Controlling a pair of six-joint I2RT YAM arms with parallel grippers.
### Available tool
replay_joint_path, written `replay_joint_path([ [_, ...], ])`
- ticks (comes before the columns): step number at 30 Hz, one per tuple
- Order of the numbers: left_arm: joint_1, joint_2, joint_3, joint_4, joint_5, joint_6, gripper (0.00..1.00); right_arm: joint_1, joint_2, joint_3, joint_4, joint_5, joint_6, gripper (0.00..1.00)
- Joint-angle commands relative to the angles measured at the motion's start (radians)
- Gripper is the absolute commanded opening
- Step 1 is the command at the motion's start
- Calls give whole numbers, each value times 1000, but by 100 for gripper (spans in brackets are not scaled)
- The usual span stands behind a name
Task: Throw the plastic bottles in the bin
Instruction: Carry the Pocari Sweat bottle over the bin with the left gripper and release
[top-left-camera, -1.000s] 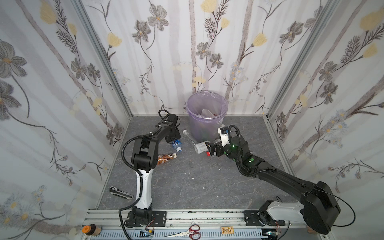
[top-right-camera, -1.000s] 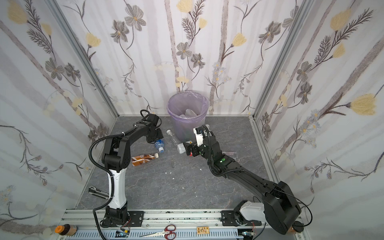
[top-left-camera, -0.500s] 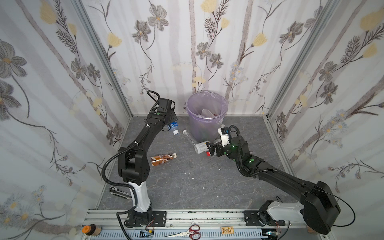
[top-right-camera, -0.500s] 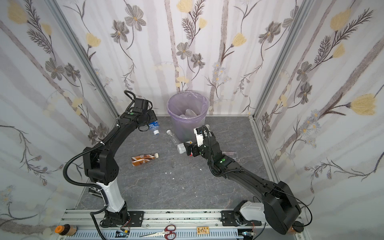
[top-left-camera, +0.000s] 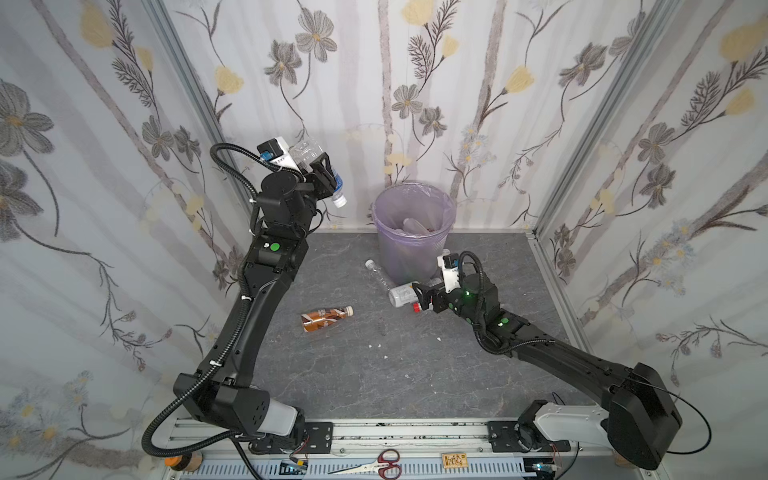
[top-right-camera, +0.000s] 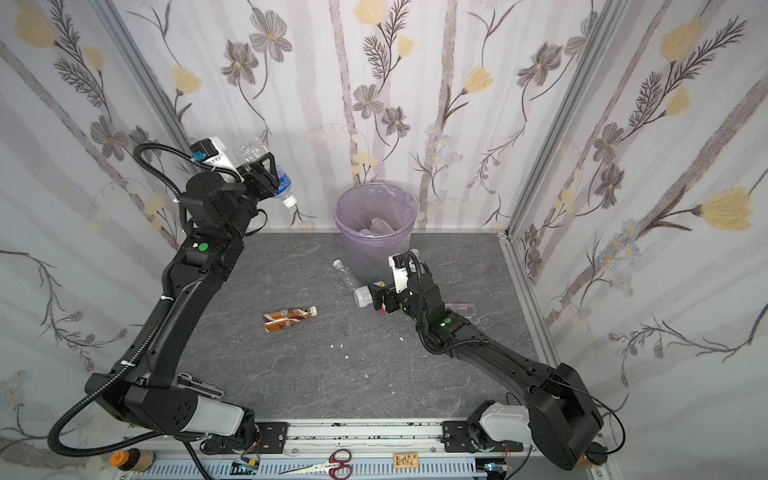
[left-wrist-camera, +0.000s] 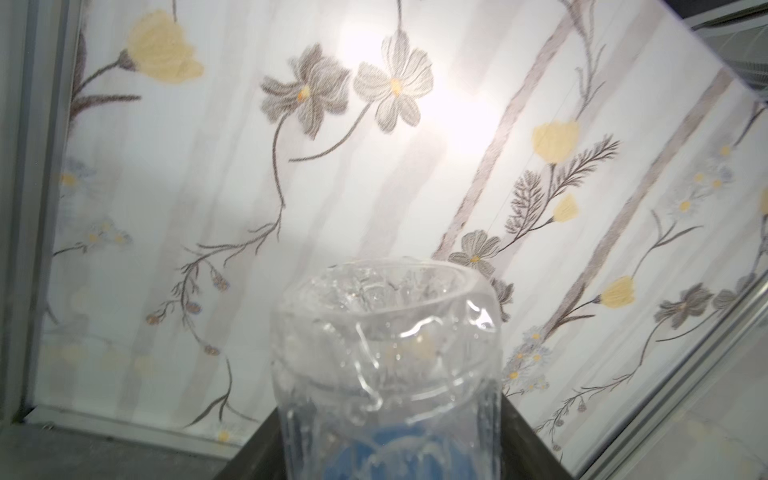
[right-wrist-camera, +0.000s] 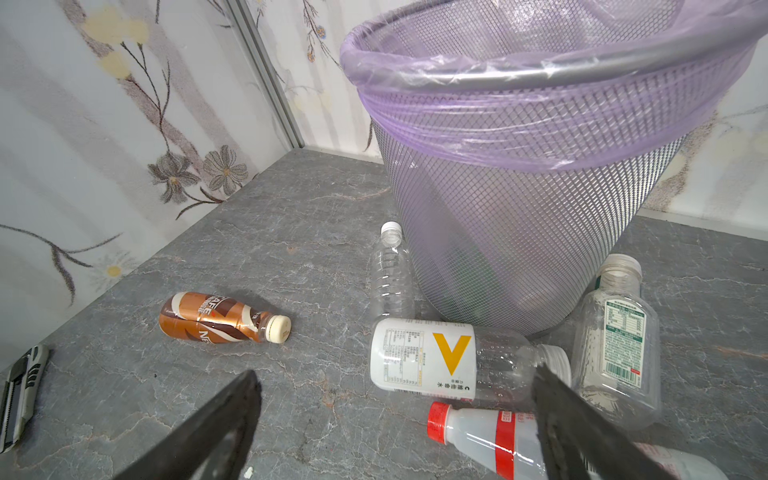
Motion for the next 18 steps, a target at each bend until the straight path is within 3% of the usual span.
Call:
replay_joint_path([
  [1, -25, -31, -41, 340, 45, 47, 64, -2, -5, -2, 32, 17, 7, 100],
  [9, -86, 33, 26, 556, 58, 66, 67, -15, -16, -11, 36, 31, 9, 100],
  [16, -139, 251, 196, 556, 95, 21, 64, -29, -19, -19, 41, 18, 17, 100],
  [18, -143, 381, 327, 430, 144, -23, 67, -31, -21, -20, 41, 14, 18, 100],
])
